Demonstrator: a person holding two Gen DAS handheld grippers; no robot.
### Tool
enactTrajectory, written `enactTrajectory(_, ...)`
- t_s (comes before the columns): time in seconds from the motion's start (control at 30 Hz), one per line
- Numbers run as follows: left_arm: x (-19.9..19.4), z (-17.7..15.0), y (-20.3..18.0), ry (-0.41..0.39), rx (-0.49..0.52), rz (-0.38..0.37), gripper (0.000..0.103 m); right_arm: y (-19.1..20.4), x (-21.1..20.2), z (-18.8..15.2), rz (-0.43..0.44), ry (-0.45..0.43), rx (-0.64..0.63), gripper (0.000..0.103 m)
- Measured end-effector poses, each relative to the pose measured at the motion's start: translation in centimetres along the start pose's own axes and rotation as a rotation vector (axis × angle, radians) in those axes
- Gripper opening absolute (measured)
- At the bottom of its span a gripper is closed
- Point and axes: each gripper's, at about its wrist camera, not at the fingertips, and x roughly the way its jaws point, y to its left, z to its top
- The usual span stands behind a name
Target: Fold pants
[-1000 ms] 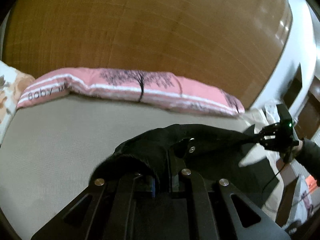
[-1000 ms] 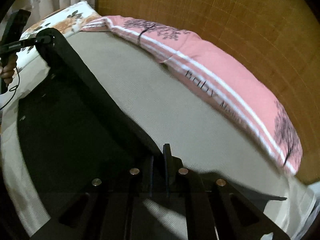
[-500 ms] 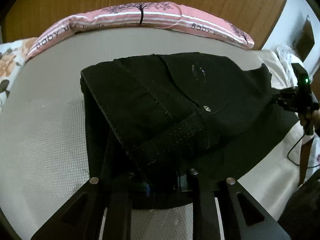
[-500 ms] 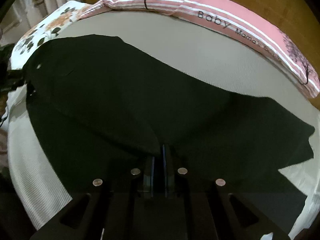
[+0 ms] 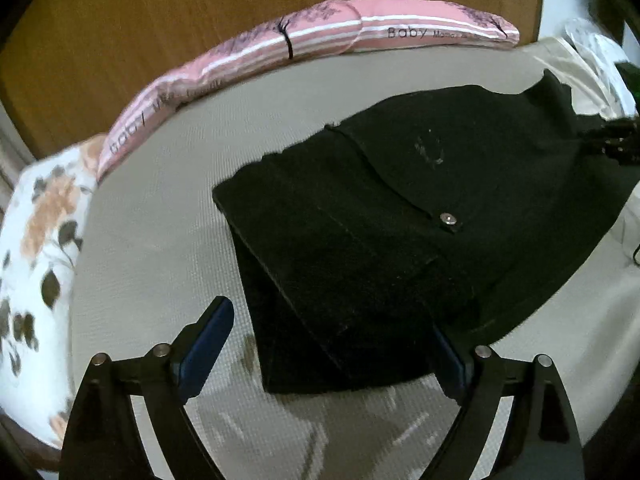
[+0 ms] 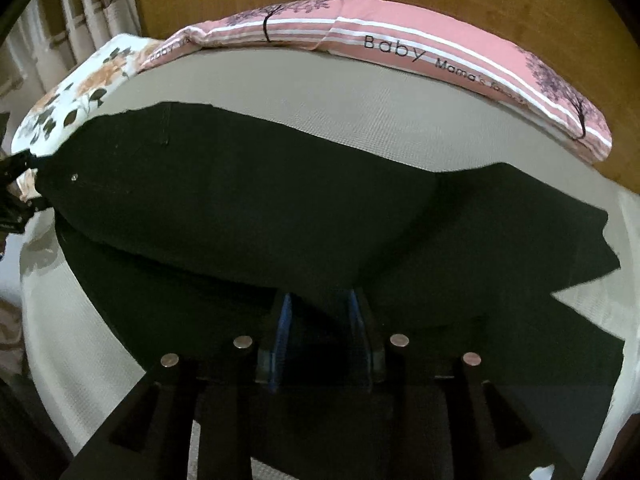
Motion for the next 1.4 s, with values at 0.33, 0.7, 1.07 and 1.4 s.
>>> enactTrajectory(0.33, -3.0, -4.0, 3.4, -0.027, -0.373, -0.195, 0.089, -1.1, -3.4, -2.4, 0.092, -0.079, 0.175, 0.038)
enactTrajectory(0.7, -2.4, -4.3, 1.6, -0.032, -0.765, -0.435, 0.067, -3.2, -3.3, -4.4, 0.127, -0.096, 0.336, 0.039)
enactTrajectory(1.07, 0.6, -4.6, 2.3, -0.061, -1.013, -0.432, 0.025, -7.7, -2.3, -5.8, 0.185, -0.111, 0.589, 0.04)
enactTrajectory(1.4, 1.2, -3.7, 3.3, -0.054, -0.982, -0.384, 0.021, -13.8, 1.2, -6.2, 0.264, -0.186, 0.914, 0.04)
